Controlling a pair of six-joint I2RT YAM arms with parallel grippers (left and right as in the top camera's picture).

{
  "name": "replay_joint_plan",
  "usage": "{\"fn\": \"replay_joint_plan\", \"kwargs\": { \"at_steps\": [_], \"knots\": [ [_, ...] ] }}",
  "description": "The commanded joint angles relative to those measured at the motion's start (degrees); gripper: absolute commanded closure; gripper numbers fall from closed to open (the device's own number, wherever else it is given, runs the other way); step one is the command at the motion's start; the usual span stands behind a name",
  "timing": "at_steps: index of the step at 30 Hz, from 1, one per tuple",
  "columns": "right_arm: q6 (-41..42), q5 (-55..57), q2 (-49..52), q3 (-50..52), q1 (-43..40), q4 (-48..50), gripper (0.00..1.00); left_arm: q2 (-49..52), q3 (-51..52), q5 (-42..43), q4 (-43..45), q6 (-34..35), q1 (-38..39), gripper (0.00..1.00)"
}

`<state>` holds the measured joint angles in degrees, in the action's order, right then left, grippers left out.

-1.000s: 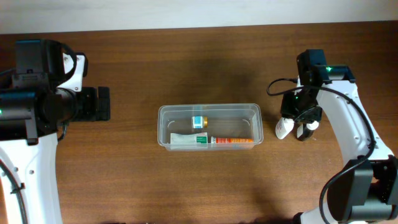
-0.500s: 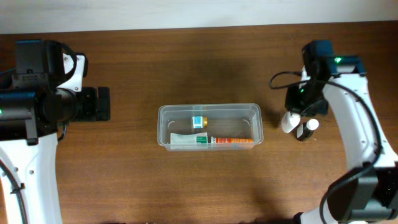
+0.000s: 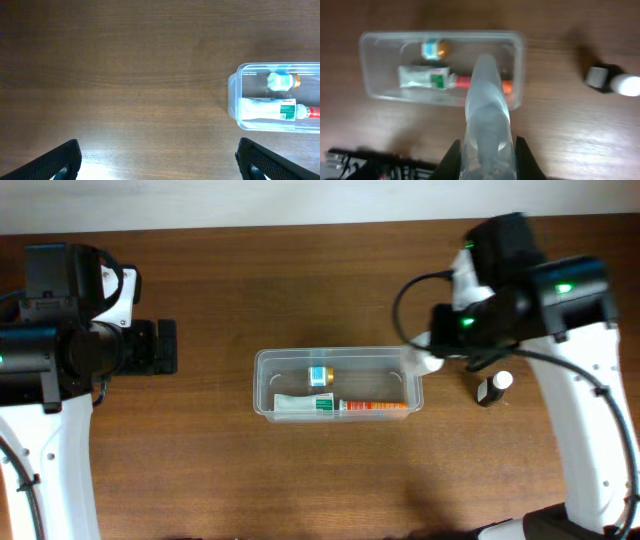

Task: Pack container
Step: 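Carry the spray bottle into the container and release it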

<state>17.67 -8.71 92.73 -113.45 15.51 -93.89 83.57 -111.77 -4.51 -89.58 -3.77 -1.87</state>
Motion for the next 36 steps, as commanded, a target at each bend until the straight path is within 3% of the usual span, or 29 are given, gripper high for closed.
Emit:
{"fn": "replay_joint_plan", "kwargs": {
  "at_steps": [1,8,18,28,32,33,36],
  "knots": [
    [6.3,3.7,0.6,-0.7,5.5,0.3,0.96,-0.4,-0.5,0.2,0.1,0.5,-0.3,0.00],
    [11.0,9.4,2.2,4.5,8.5,2.3,0.96,-0.4,-0.5,0.2,0.1,0.5,-0.3,0.00],
    [14.4,10.4,2.5,19.9,7.6,16.2,0.96,-0.4,-0.5,0.2,0.1,0.5,-0.3,0.00],
    [15.8,13.5,3.2,28.5,5.8,24.3,0.96,-0.4,-0.5,0.2,0.1,0.5,-0.3,0.00],
    [15.2,13.5,3.3,29.7,5.8,26.4,0.88,-0.4,-0.5,0.2,0.1,0.5,-0.3,0.00],
    [14.0,13.3,3.3,29.7,5.8,27.1,0.81,-0.4,-0.5,0.2,0.1,0.5,-0.3,0.00],
    [13.7,13.1,3.3,29.3,5.8,27.3,0.71,-0.4,-0.5,0.2,0.1,0.5,-0.3,0.00]
  ]
}}
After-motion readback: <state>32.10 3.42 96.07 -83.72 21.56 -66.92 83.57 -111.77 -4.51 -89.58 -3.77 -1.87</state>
